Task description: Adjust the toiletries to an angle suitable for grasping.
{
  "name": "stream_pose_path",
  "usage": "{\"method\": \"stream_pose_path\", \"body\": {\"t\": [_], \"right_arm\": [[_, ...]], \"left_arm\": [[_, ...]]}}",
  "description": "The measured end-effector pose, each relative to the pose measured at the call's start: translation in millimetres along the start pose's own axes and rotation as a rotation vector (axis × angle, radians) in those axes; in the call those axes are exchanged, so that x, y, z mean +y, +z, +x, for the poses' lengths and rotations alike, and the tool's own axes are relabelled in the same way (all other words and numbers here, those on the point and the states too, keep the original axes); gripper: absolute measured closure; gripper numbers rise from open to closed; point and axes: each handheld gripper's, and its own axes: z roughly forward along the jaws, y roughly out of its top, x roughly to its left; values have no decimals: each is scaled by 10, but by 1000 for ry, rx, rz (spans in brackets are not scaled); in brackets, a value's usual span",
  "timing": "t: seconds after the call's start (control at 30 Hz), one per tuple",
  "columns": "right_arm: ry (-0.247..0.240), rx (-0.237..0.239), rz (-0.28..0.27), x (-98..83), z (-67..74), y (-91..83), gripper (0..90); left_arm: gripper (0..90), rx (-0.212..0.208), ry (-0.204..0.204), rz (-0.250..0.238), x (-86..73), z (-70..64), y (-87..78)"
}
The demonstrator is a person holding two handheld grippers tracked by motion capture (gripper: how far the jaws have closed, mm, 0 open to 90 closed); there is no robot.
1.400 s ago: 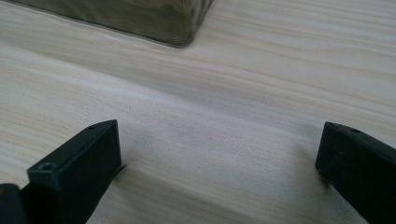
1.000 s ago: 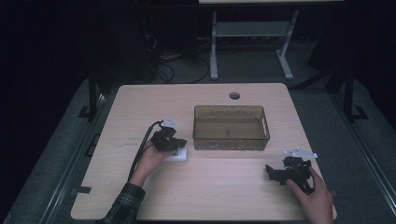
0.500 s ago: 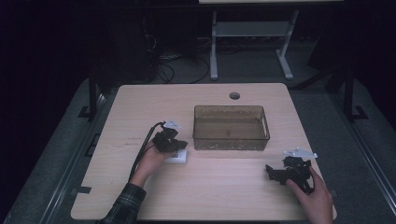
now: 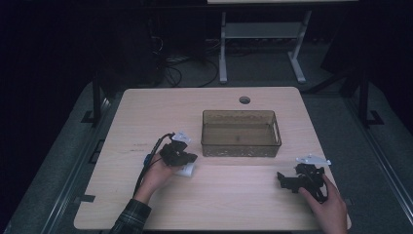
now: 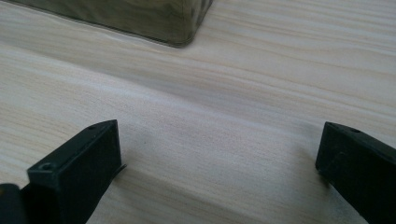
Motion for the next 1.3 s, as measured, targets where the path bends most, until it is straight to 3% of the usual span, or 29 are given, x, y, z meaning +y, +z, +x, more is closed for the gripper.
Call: {"method": "stream_pose_path", "body": {"t": [0.27, 0.67, 1.3], "right_arm": [[0, 0, 0, 0, 0, 0, 0], [0, 0, 0, 0, 0, 0, 0], [0, 0, 0, 0, 0, 0, 0]], "left_arm": [[895, -4, 23, 26, -93, -76, -40], [895, -21, 40, 12, -223, -190, -171], [895, -45, 16, -9, -558, -283, -431]]}}
